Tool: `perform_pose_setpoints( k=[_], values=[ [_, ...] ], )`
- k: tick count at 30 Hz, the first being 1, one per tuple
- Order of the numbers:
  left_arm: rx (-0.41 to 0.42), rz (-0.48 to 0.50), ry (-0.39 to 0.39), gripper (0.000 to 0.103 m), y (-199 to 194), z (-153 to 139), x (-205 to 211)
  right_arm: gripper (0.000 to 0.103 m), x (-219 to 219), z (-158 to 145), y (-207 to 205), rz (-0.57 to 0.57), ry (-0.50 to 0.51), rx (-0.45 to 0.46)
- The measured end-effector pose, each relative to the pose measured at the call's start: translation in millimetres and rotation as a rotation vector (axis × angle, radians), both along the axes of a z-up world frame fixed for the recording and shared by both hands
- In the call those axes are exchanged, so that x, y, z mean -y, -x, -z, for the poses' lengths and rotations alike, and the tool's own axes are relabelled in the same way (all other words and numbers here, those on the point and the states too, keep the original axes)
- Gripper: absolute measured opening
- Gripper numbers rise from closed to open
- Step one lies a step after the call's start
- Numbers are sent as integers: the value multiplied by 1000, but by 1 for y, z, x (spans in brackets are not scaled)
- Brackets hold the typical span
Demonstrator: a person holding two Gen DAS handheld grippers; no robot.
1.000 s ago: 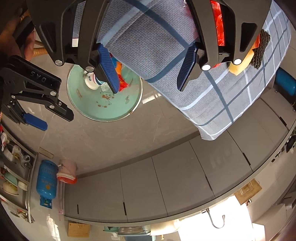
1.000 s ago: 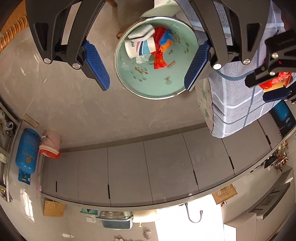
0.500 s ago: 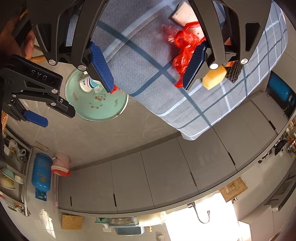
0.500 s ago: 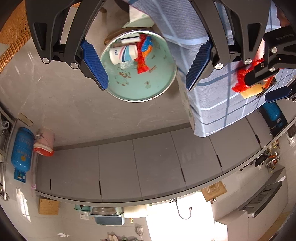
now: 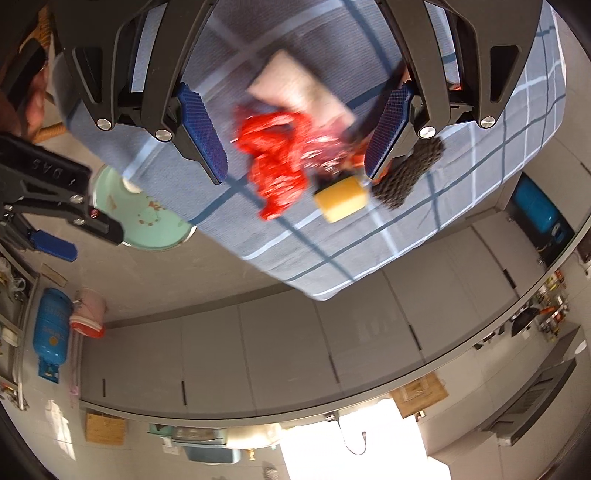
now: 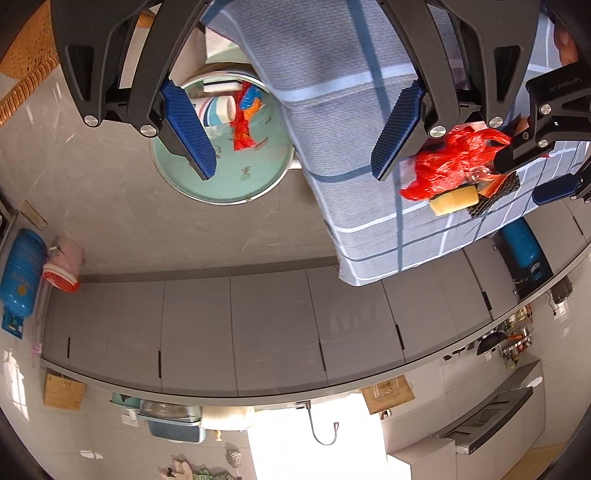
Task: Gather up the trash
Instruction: 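Move both open tools back over the table, then grasp the red plastic bag with the right tool while the left tool grasps the flat orange packet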
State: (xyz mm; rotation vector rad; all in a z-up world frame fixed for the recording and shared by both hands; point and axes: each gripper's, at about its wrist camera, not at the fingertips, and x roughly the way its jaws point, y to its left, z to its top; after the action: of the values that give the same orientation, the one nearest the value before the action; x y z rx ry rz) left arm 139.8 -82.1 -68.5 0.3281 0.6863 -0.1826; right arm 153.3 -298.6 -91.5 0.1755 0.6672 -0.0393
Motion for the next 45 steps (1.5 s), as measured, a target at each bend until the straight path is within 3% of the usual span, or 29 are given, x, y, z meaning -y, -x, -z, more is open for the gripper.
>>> perform_pose_setpoints(
  k=[9, 12, 15, 23, 32, 34, 39, 41, 44, 45],
  values=[
    [-31, -149, 2, 76, 2, 9, -82, 85, -50, -2, -7, -88, 17, -16],
    [-26, -202, -1, 84, 1, 12, -104, 85, -66, -5, -10, -115, 13, -16],
    [-35, -239, 0, 85, -5, 18, -124, 85, -84, -8, -16, -143, 14, -9],
    [-58, -230, 15, 85, -24, 40, -142, 85, -128, -3, -37, -216, 32, -28],
    [-91, -171, 49, 81, -29, 55, -132, 84, -139, 15, -48, -243, 9, -91],
    [-105, -156, 62, 66, -28, 56, -132, 74, -140, 18, -50, -262, -9, -111],
    [-125, -140, 78, 54, -24, 57, -130, 55, -143, 26, -48, -299, -33, -144],
    [-131, -133, 79, 47, -21, 57, -129, 39, -144, 29, -46, -308, -43, -155],
    [-119, -124, 66, 38, -16, 56, -125, 26, -144, 31, -41, -317, -48, -162],
    [-119, -120, 67, 25, -15, 55, -125, 25, -144, 30, -40, -318, -48, -158]
  ],
)
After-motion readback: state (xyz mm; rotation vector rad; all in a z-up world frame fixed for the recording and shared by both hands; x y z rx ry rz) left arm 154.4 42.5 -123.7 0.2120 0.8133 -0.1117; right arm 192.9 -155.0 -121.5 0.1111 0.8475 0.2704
